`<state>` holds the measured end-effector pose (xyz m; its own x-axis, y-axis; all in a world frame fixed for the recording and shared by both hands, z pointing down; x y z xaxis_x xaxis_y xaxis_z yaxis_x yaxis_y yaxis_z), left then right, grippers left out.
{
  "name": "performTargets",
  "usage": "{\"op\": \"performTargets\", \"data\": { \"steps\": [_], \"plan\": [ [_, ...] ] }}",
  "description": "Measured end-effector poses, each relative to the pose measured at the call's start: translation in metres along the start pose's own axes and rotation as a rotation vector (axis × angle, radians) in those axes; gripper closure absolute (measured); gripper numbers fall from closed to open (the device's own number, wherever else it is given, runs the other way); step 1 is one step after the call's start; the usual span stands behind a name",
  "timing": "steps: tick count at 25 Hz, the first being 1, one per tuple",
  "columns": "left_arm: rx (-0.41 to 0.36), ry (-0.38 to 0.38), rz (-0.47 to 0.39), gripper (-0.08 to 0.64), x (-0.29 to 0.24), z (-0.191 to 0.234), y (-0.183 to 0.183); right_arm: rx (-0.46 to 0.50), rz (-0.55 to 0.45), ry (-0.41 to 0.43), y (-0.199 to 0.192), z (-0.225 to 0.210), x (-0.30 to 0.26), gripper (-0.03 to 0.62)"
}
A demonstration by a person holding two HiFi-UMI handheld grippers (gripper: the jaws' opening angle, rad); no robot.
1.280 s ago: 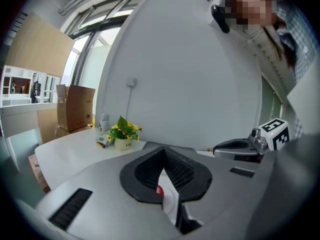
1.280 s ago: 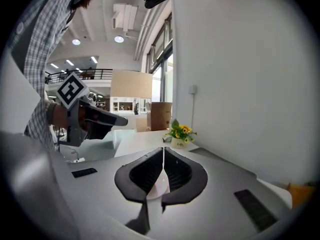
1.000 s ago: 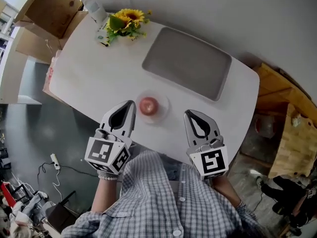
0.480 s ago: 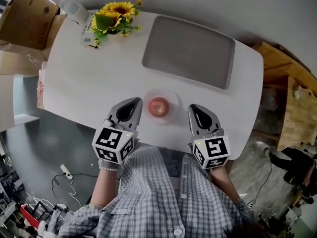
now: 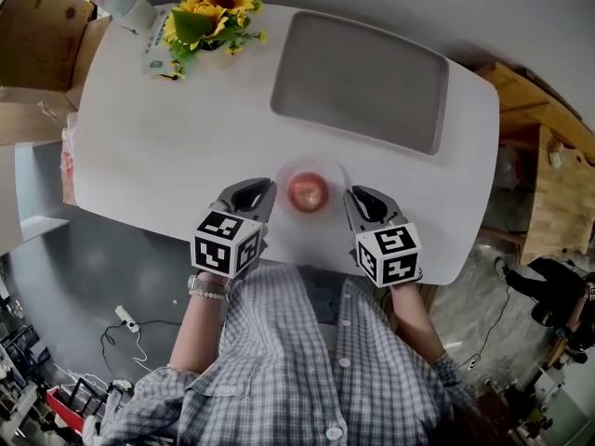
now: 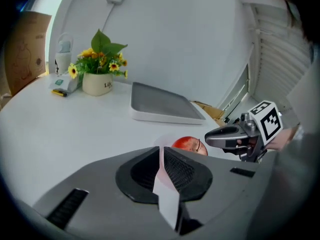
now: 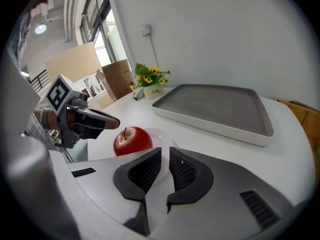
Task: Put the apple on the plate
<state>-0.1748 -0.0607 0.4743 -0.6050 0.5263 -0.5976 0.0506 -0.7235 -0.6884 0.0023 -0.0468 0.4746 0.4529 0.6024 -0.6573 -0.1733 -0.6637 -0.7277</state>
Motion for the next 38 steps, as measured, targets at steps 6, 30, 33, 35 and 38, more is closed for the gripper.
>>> {"op": "performTargets", "data": {
  "steps": [6, 30, 33, 35, 38],
  "plan": [
    [0.101, -0.021, 0.033, 0.548, -0.009, 0.011, -0.017, -0.091, 0.108, 0.017, -0.025, 0.0, -0.017, 0.486],
    [0.098, -0.032, 0.169, 0.486, -0.03, 0.011, -0.051, -0.271, 0.185, 0.087, -0.046, -0.006, -0.03, 0.495],
    [0.106, -0.023, 0.156, 0.491, -0.031, 0.009, -0.05, -0.36, 0.192, 0.069, -0.047, -0.01, -0.028, 0.509],
    [0.114, -0.008, 0.163, 0.494, -0.032, 0.009, -0.049, -0.395, 0.2, 0.064, -0.047, -0.011, -0.027, 0.515],
    [0.158, 0.012, 0.169, 0.501, -0.035, 0.009, -0.047, -0.428, 0.199, 0.055, -0.046, -0.014, -0.025, 0.52]
  ]
}}
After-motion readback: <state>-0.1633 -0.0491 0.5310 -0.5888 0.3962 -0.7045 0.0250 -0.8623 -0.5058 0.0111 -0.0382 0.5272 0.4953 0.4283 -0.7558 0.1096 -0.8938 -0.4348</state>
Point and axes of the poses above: the fingertips, and each gripper's own axes: x backward along the fingers, z to its left, y out of its top, the point moved 3 cm from there along x, backward along the fingers, and after that the axes turned 7 degrees about -z, right-handed, at the moved point
